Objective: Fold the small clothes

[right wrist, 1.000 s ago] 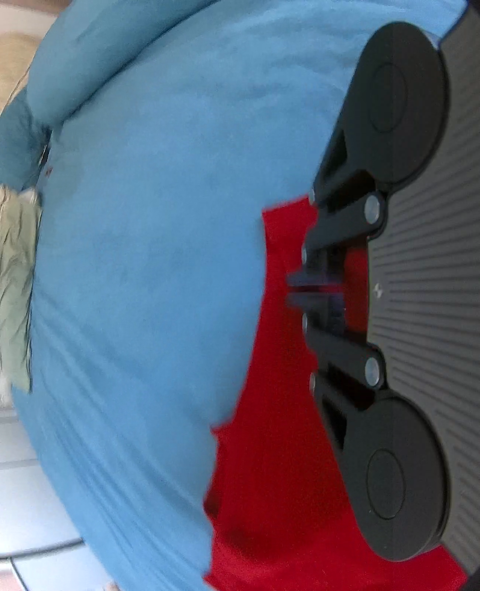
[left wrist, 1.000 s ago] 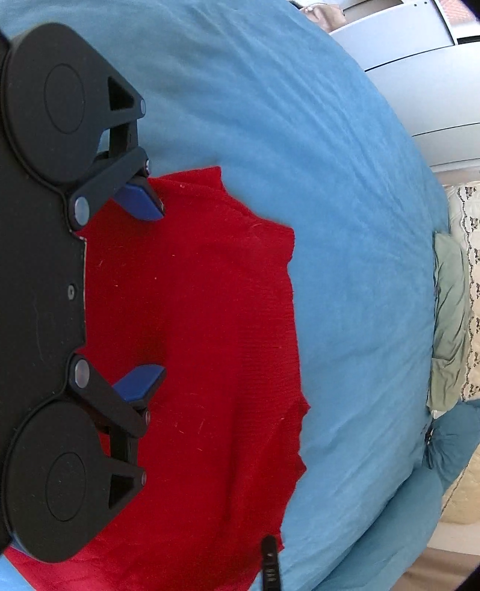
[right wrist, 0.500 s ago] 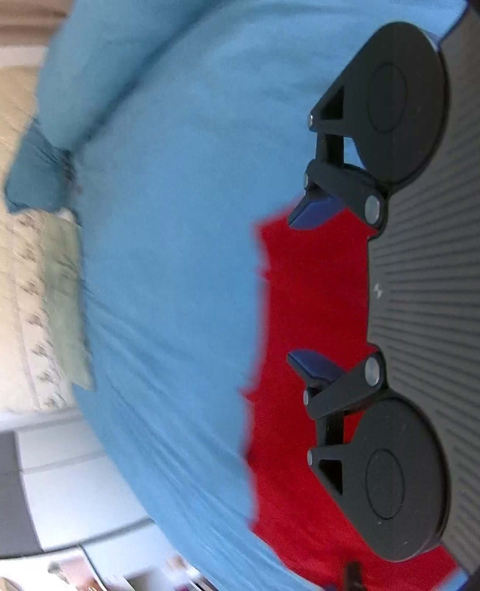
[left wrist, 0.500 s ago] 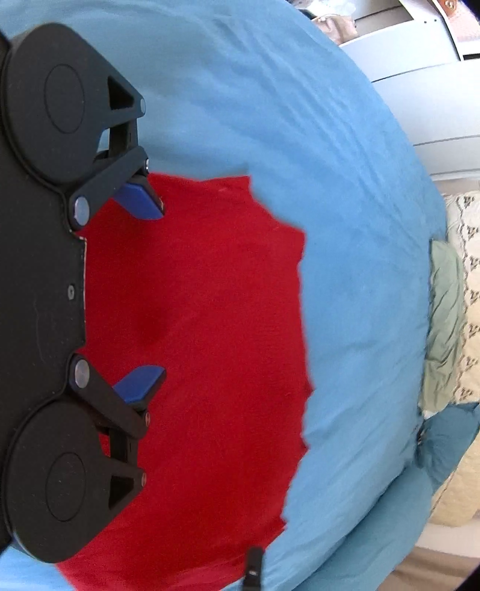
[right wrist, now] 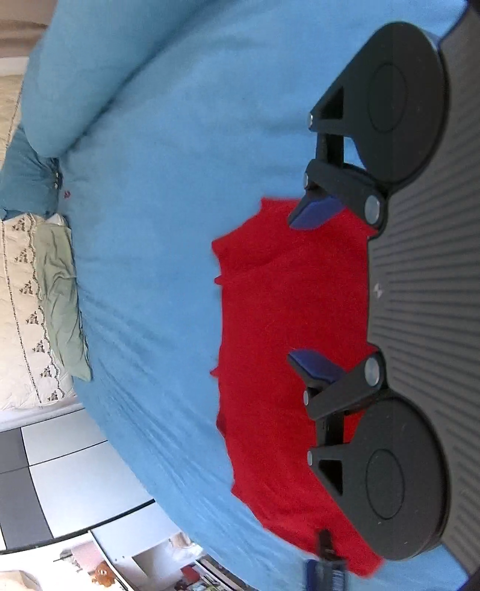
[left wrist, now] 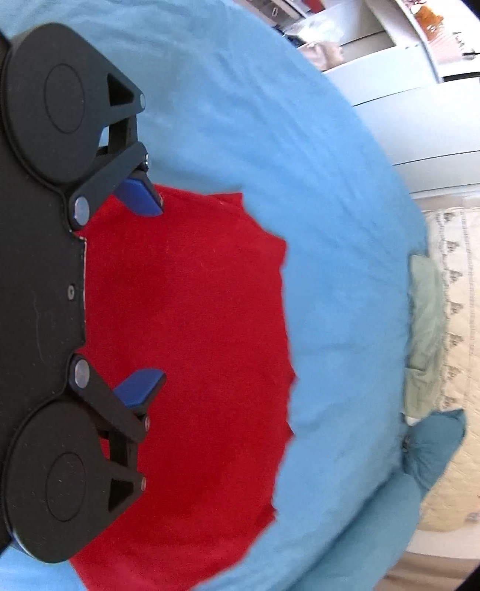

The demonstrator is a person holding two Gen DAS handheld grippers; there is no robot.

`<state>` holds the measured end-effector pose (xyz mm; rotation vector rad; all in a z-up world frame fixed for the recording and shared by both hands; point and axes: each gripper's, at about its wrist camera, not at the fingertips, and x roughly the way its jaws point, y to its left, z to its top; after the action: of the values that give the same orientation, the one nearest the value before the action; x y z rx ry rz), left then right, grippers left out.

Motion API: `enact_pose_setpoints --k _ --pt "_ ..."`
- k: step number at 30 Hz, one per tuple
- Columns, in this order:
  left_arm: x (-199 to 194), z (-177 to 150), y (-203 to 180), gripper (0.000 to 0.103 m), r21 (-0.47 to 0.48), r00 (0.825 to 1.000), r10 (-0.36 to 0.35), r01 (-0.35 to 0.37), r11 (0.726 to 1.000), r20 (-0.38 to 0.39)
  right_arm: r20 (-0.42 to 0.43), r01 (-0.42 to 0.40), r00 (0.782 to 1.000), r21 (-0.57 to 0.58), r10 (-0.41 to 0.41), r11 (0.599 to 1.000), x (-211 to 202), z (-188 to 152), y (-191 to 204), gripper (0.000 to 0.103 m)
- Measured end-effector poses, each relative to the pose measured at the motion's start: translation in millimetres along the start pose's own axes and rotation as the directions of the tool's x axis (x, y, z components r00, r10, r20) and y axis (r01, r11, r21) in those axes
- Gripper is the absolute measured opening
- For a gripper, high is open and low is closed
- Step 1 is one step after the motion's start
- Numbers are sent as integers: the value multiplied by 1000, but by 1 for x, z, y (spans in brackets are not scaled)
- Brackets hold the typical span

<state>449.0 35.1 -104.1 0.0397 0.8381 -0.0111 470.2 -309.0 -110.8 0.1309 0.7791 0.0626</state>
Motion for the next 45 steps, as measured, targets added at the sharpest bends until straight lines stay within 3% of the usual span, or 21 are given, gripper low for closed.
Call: enact_pose_setpoints --k 3,8,11,16,22,25,27,28,33,36,38,41,44,45 --pt "-20 -6 -21 93 -2 1000 -26 26 1000 -7 -75 65 995 54 -61 996 -32 -28 2 89" --pt "-20 -21 -54 93 -21 995 -75 73 997 -63 -177 118 982 290 -68 950 -39 -90 -9 86" --pt "-11 -27 -67 93 -21 993 -91 90 996 -79 -130 106 990 387 -59 916 -37 -112 -14 86" --pt "3 -24 -81 93 -11 990 -106 106 994 -87 -14 56 998 531 -57 846 -20 -120 -30 85" --pt "25 -9 -82 92 -38 993 -86 83 996 -86 36 21 998 592 -52 806 7 -101 -48 70" --pt "40 -2 -81 92 -36 992 -83 80 996 -93 29 19 999 580 -44 815 15 -96 -50 54" --pt "52 0 -79 92 -26 991 -68 65 998 -118 20 15 999 568 -32 823 18 -93 -51 35" --pt "58 -1 -79 92 -24 989 -55 53 998 -136 14 9 1000 561 -20 828 18 -90 -49 31" --pt "75 -2 -82 97 29 984 -22 28 999 -177 30 23 999 446 -41 895 -1 -55 -21 25" --pt "72 6 -75 91 16 977 -54 58 998 -204 94 -40 996 347 8 937 -15 -19 13 24" --pt "58 12 -58 87 -4 983 -65 65 998 -174 120 -97 991 283 65 954 -17 7 42 24" --pt "34 18 -17 87 -9 993 -41 40 999 -113 144 -244 965 175 220 954 -12 42 101 24" --pt "12 13 35 89 -13 997 -9 8 1000 -78 92 -391 917 14 388 920 3 55 168 24" --pt "9 10 49 89 -9 997 8 -8 1000 -75 40 -453 890 -44 454 891 13 53 194 24"
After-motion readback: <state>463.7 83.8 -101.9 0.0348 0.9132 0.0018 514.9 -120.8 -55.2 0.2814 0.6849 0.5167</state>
